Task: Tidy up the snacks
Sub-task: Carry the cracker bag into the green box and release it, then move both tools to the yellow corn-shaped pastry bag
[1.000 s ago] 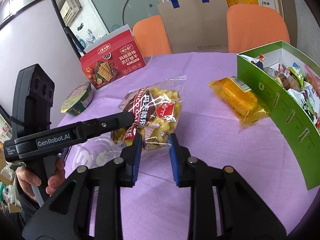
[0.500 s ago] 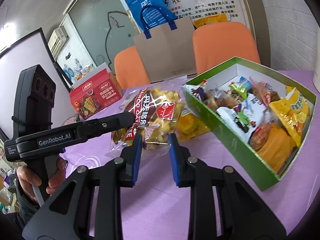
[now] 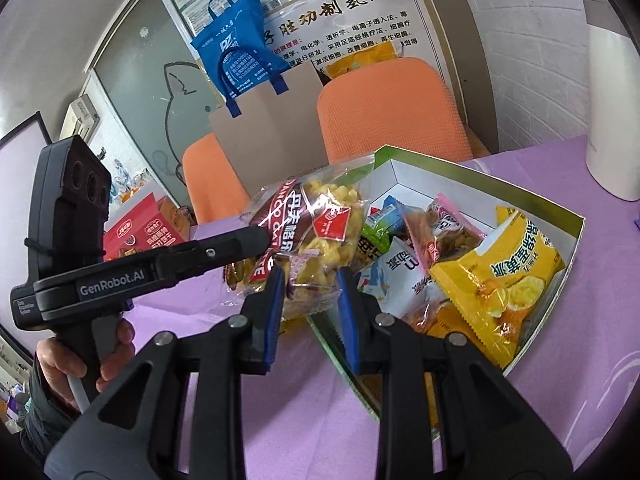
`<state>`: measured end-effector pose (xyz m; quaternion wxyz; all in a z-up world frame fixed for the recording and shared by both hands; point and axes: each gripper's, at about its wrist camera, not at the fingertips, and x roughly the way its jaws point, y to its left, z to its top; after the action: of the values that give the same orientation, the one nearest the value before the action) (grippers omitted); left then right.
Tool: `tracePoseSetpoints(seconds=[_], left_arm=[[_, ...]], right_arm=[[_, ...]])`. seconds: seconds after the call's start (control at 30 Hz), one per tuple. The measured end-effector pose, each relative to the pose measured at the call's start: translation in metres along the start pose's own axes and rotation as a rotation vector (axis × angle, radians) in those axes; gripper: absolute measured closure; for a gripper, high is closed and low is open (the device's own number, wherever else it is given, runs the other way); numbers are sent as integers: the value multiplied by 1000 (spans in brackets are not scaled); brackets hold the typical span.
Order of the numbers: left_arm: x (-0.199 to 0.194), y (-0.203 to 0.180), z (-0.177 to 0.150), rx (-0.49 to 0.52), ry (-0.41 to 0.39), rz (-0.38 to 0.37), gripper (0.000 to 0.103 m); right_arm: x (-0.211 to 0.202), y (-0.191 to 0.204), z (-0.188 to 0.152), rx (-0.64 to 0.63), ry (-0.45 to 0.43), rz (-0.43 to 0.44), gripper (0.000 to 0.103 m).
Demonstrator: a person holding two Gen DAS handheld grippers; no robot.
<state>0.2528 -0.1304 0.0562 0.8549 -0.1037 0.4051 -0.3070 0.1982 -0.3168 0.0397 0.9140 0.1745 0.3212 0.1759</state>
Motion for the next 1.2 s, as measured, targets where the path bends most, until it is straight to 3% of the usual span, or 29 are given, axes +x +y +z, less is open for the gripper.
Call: tracePoseSetpoints(seconds=[0.17, 0.23, 0.27, 0.4, 0.47, 0.53, 0.7, 0.97, 1.2], left_arm=[[25, 6, 17, -13, 3, 6, 75], [34, 7, 24, 14, -17, 38, 75], [35, 7, 26, 29, -22, 63, 71], [21, 14, 17, 44, -77, 108, 27], [10, 20, 14, 33, -118, 125, 22], [4, 26, 15, 17, -120, 142, 21], [-16, 39, 9, -39, -128, 154, 17], [-52, 43, -13, -44, -144, 166, 17], [-78, 50, -44, -82, -140, 181, 17]], right_arm=[[19, -16, 15, 22, 3, -35, 74], [31, -20, 22, 20, 1, -71, 70], [39, -20, 25, 6, 19, -104, 70], [51, -23, 24, -40, 48, -198, 52], [43, -22, 20, -51, 13, -210, 38], [35, -16, 17, -69, -23, -241, 23], [25, -2, 14, -102, -19, -236, 23], [2, 35, 4, -163, -39, -178, 22], [0, 65, -26, -246, 39, -124, 22]])
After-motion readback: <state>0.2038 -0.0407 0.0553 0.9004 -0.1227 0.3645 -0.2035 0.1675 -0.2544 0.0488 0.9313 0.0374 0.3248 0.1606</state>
